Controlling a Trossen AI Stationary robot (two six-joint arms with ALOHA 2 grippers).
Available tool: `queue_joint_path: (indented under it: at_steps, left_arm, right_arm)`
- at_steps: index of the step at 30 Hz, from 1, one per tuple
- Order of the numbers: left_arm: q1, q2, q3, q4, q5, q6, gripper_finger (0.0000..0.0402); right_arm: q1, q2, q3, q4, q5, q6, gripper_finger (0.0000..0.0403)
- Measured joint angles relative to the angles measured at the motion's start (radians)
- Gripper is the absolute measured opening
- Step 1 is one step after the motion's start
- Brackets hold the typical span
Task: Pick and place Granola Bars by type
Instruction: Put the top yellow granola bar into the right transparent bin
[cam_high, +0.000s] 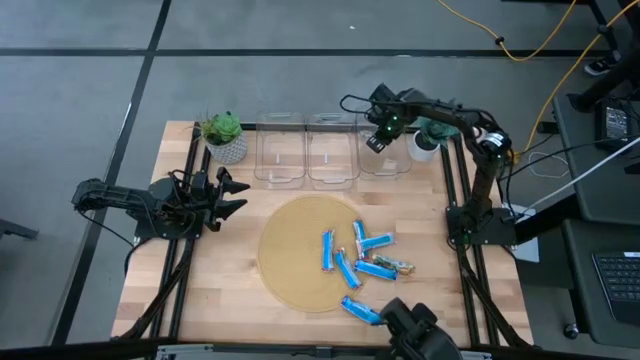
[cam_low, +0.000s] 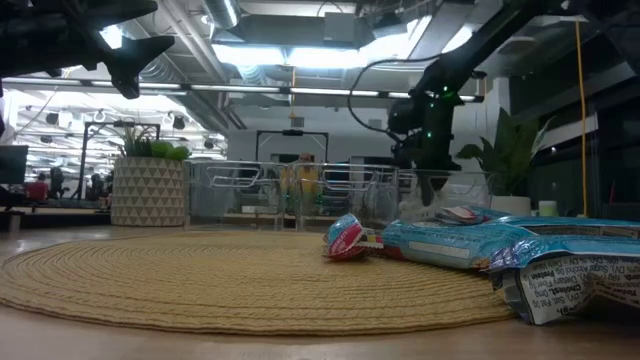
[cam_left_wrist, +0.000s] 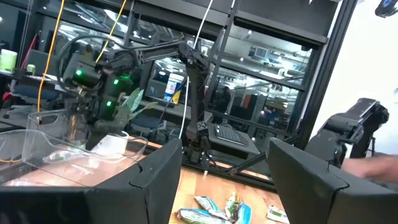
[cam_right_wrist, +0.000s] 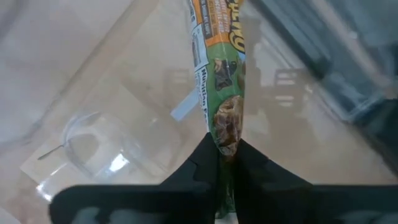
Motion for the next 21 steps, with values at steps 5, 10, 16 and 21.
queue_joint_path:
  at_steps: [5, 10, 16, 21]
  left_arm:
    - [0.0, 0.0, 0.0, 0.0, 0.0, 0.0, 0.0226]
    - [0.0, 0.0, 0.0, 0.0, 0.0, 0.0, 0.0226]
    - [0.0, 0.0, 0.0, 0.0, 0.0, 0.0, 0.0226]
    - [0.0, 0.0, 0.0, 0.0, 0.0, 0.0, 0.0226]
  right_arm:
    - [-0.003, 0.027, 0.0, -0.003, -0.032, 0.025, 0.0058]
    - [-0.002, 0.024, 0.0, -0.01, -0.036, 0.054, 0.0062]
    - [0.008, -0.016, 0.0, -0.039, -0.044, 0.066, 0.007]
    - [0.033, -0.086, 0.0, -0.041, -0.045, 0.125, 0.0105]
